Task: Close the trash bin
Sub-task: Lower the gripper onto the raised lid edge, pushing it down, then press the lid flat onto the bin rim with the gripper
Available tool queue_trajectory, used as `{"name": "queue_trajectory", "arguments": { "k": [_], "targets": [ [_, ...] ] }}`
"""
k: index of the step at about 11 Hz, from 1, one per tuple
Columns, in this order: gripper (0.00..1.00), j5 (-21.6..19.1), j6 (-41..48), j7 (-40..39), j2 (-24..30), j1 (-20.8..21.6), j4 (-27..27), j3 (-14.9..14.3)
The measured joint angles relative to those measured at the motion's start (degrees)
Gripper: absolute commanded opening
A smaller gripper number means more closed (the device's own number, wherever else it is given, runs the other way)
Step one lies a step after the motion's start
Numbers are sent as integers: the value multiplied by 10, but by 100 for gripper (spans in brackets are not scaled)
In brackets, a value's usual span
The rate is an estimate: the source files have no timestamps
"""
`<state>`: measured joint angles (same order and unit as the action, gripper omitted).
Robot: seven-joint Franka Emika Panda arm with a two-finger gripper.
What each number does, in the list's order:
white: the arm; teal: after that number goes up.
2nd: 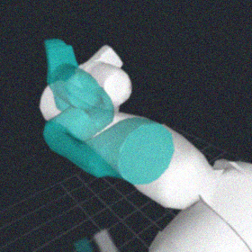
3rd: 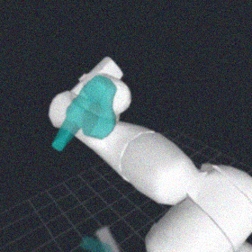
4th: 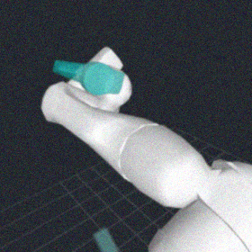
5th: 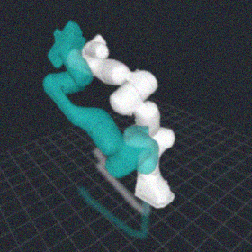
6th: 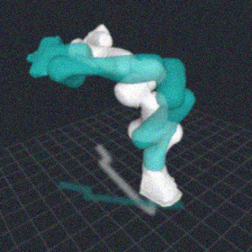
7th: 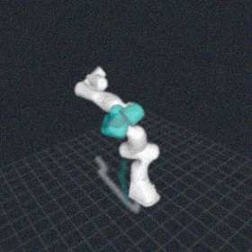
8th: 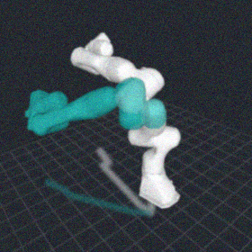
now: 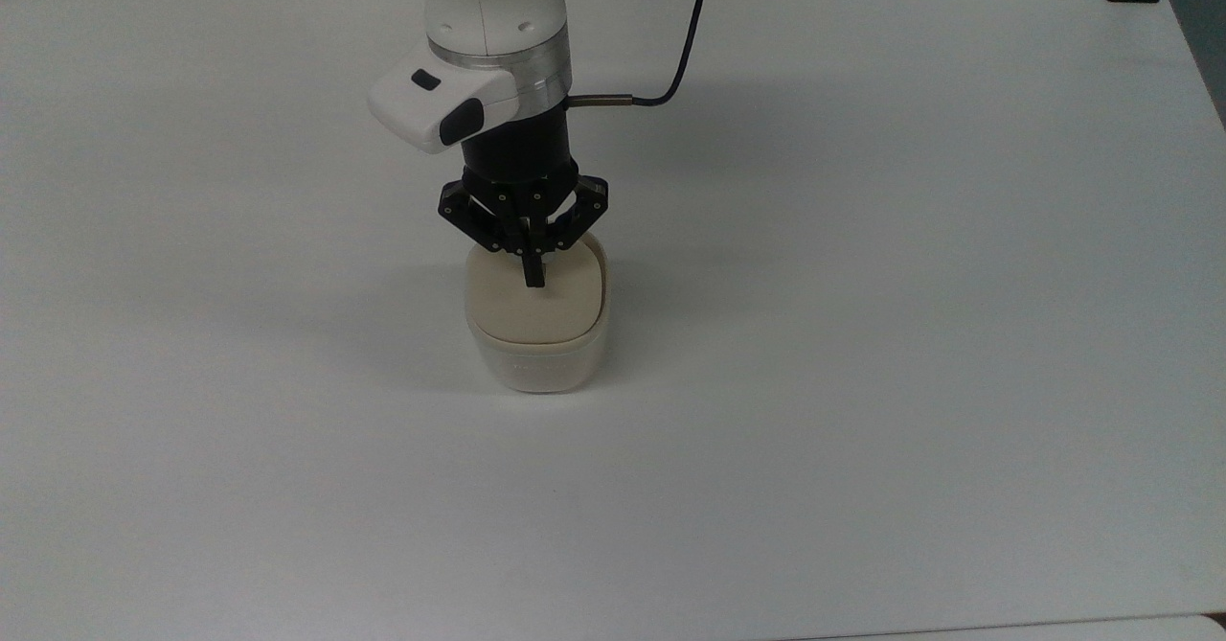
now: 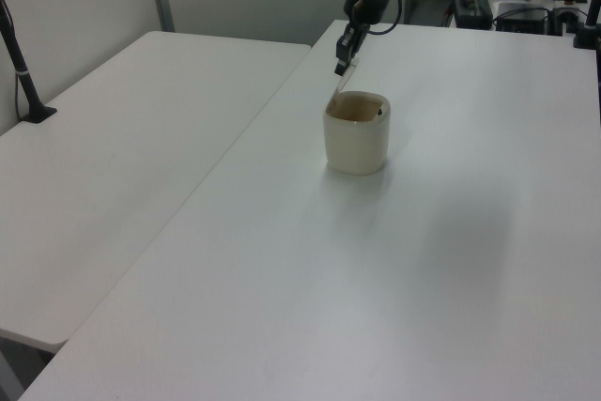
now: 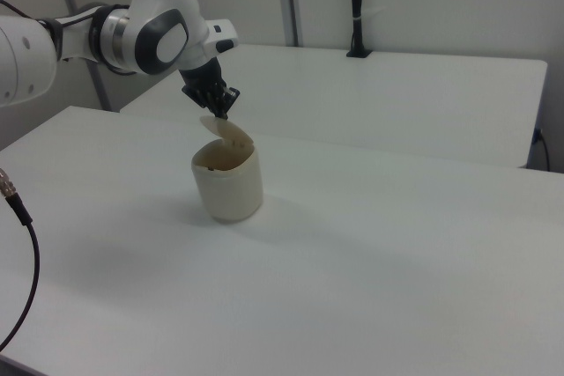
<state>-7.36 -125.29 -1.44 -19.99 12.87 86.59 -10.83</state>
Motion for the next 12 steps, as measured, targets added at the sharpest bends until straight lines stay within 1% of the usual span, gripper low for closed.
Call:
{"name": "queue_trajectory", "arguments": {
  "k": [3,7,12],
  "targets": [
    [0,0,37,-5,0,0,11,-1],
    [0,2,37,-10,-6,1,48,1],
    [0,4,37,-15,-7,1,49,2]
  ]
}}
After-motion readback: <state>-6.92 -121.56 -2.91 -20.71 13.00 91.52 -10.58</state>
